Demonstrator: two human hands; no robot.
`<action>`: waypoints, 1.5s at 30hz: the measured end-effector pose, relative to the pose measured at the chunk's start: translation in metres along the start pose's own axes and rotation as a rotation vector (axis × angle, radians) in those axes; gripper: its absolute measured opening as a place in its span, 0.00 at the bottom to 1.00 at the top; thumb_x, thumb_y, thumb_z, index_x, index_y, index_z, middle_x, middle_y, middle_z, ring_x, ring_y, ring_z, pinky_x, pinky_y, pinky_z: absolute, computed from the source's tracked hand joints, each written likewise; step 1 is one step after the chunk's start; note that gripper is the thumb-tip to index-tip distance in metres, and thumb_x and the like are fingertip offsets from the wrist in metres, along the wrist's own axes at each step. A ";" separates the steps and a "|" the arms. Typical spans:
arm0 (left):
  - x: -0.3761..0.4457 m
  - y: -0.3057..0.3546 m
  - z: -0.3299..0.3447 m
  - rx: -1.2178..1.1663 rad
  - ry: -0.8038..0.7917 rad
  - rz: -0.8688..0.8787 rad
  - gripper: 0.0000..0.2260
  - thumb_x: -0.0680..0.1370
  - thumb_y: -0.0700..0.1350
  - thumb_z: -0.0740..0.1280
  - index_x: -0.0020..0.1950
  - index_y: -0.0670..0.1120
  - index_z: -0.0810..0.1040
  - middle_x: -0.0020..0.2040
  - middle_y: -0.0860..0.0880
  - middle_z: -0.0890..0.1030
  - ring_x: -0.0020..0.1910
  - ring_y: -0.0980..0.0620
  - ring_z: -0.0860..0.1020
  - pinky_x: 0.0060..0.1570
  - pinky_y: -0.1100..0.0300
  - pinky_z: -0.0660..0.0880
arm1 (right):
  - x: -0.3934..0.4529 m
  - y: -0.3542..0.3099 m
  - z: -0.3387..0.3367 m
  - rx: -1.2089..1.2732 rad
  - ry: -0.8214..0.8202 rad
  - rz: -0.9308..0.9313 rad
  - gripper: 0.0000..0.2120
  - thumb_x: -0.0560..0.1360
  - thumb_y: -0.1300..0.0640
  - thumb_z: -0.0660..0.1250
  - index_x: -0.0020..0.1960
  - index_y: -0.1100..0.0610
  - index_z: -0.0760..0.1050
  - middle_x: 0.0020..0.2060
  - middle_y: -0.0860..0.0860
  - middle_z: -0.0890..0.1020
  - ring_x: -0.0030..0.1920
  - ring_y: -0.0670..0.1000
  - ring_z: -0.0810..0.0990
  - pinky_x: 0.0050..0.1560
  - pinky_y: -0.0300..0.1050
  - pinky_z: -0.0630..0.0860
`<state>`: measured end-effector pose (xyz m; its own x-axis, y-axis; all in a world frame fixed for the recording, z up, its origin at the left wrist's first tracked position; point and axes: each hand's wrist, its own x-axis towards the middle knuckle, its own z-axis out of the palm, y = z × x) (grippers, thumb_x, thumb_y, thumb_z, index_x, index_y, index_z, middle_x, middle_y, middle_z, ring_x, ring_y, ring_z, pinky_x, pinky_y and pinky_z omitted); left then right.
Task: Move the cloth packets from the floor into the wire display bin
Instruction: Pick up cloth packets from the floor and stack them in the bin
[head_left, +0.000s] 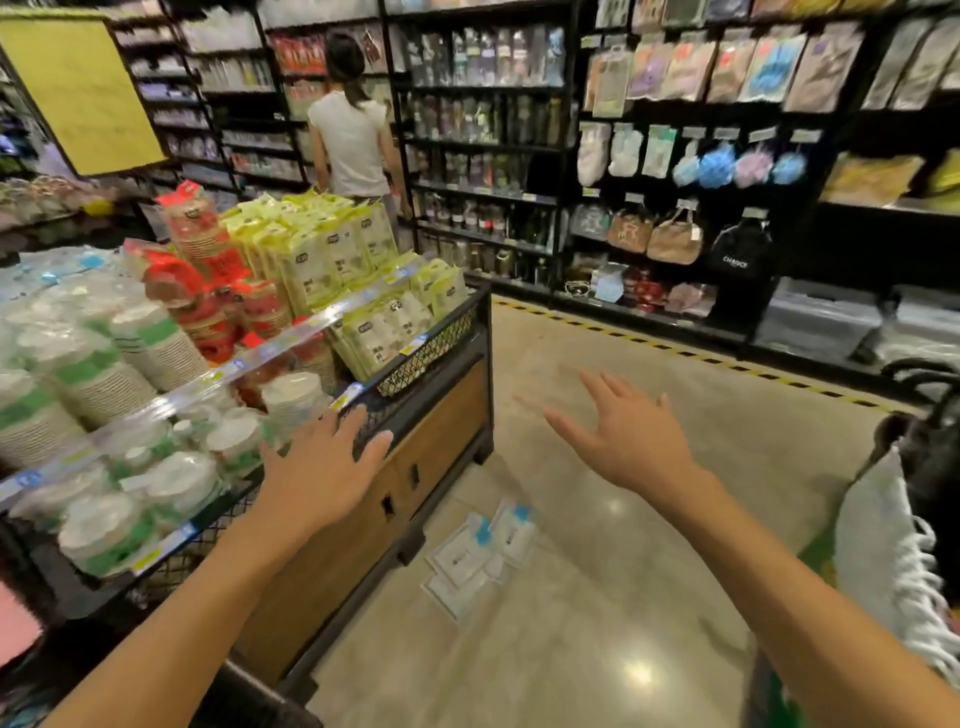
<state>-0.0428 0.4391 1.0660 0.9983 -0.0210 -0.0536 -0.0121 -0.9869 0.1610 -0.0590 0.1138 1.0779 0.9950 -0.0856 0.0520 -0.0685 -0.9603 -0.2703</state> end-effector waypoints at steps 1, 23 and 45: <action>0.006 0.006 0.005 -0.002 0.003 0.011 0.44 0.71 0.76 0.35 0.82 0.58 0.55 0.81 0.51 0.61 0.79 0.45 0.62 0.72 0.27 0.55 | 0.002 0.011 0.000 0.007 -0.004 0.012 0.39 0.79 0.26 0.49 0.83 0.47 0.54 0.83 0.50 0.57 0.83 0.53 0.55 0.80 0.67 0.51; 0.259 0.069 0.098 -0.021 -0.174 0.195 0.31 0.82 0.68 0.46 0.83 0.57 0.54 0.84 0.49 0.55 0.81 0.45 0.57 0.75 0.29 0.49 | 0.158 0.102 0.057 -0.036 0.038 0.304 0.38 0.80 0.29 0.52 0.83 0.47 0.56 0.83 0.50 0.60 0.83 0.55 0.56 0.81 0.65 0.52; 0.428 0.084 0.235 0.260 -0.287 0.091 0.31 0.81 0.62 0.51 0.78 0.47 0.68 0.75 0.42 0.73 0.73 0.43 0.72 0.65 0.27 0.68 | 0.412 0.182 0.239 -0.088 -0.175 0.168 0.44 0.78 0.28 0.44 0.83 0.57 0.53 0.82 0.54 0.59 0.82 0.57 0.56 0.81 0.65 0.52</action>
<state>0.3698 0.3095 0.8251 0.9365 -0.1182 -0.3300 -0.1508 -0.9857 -0.0748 0.3562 -0.0331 0.8203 0.9661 -0.2061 -0.1554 -0.2324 -0.9565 -0.1765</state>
